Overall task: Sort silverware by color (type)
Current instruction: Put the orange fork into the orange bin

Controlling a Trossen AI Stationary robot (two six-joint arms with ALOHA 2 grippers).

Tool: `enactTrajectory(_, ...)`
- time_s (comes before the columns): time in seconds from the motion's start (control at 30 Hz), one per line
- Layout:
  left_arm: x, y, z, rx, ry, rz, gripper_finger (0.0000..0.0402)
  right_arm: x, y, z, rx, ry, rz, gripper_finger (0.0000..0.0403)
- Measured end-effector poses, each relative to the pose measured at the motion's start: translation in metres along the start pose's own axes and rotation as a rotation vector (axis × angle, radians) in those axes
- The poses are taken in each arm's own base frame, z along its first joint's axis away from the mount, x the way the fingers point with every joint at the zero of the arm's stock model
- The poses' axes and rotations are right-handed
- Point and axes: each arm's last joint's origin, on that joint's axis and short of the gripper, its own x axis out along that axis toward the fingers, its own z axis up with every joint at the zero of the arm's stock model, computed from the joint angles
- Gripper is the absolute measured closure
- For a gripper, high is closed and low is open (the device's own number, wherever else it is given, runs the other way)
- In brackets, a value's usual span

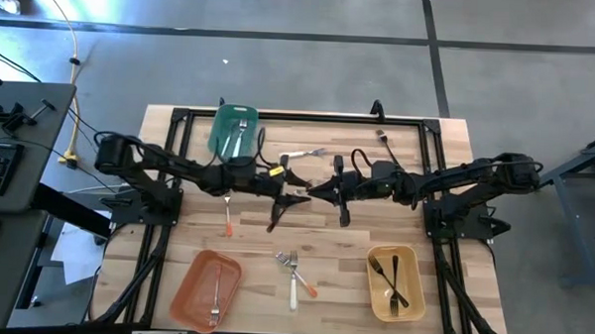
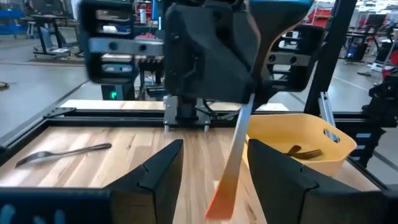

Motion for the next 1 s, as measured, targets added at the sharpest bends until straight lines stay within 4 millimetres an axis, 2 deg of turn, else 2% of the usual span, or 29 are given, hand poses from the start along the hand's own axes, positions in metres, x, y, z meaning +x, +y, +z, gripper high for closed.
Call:
enactTrajectory(0.13,0.006,-0.005,0.003,0.004,-0.009,0.003,0.0234,0.000,0.000,0.000,0.000,0.000,0.000,0.0403)
enactTrajectory(0.23,0.006,-0.007,0.003,0.004,-0.009,0.028,0.0254,0.000,-0.001,0.000,0.000,0.002,-0.024,0.0403)
enactTrajectory(0.33,0.006,-0.009,0.003,-0.010,-0.010,0.029,0.0289,0.000,-0.001,0.000,-0.002,0.003,-0.031,0.0403)
enactTrajectory(0.53,0.006,-0.009,0.002,-0.021,-0.009,0.024,0.0386,0.000,-0.001,0.000,0.000,0.005,-0.051,0.0403)
enactTrajectory(0.77,0.001,-0.009,0.005,-0.019,0.057,0.049,0.0394,0.000,-0.002,-0.002,0.013,0.026,-0.113,0.0390)
enactTrajectory(1.0,-0.027,-0.024,0.019,-0.029,0.246,0.084,0.0394,0.000,-0.001,-0.002,0.007,0.040,-0.324,0.0315)
